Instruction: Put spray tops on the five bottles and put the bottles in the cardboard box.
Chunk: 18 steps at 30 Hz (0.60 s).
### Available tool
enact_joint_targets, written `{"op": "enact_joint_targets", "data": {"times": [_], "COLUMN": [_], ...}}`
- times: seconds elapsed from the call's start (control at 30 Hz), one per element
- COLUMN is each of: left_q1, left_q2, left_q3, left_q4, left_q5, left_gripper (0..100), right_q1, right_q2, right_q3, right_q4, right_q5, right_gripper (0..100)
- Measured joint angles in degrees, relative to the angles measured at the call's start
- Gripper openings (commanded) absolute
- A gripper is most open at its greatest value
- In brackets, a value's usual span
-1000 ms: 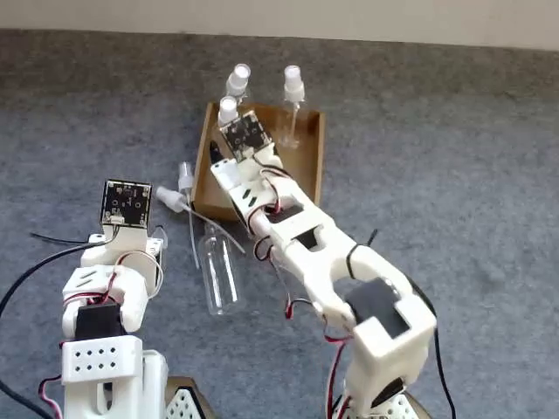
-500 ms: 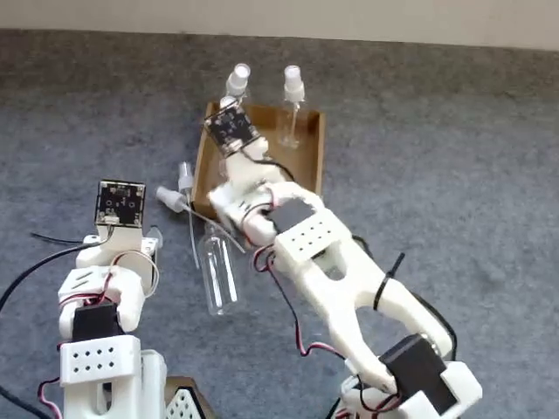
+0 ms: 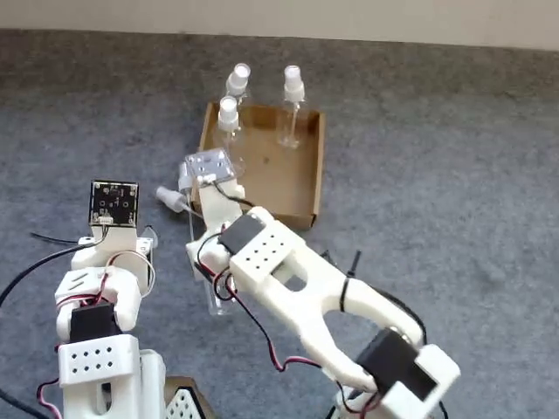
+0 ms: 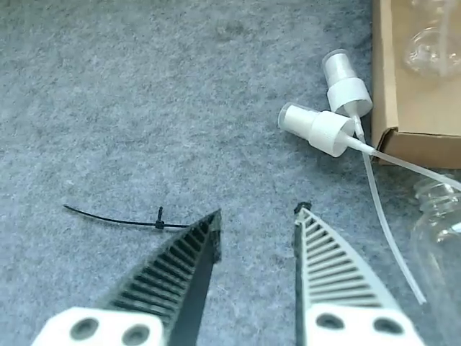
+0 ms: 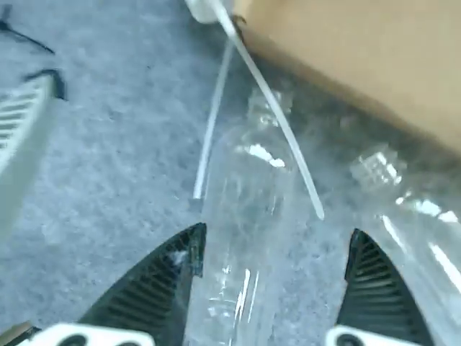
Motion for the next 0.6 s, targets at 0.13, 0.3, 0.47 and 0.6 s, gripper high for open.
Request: {"op": "enact_joint_targets", "data": {"times": [0.13,0.3,0.47,0.6], "left_q1": [0.0,0.0,0.0,0.0], "left_q2": [0.0,0.0,0.0,0.0], "left_q3": [0.0,0.0,0.0,0.0], "left_q4": [0.0,0.0,0.0,0.0], "left_q5": [0.0,0.0,0.0,0.0], "left_gripper": [16,16,16,16], "right_q1": [-0.9,-2.5,-3.9,-4.0], "right_q2": [5.1,10.0,10.7,10.1], "right_q3": [-0.1,-0.1,-0.2,-0.2], "right_q4": [-0.1,0.2,0.2,1.4], "right_q5": [-1.1,-1.5,-1.5,-1.5], "right_gripper": [24.2,0.5,0.2,0.5]}}
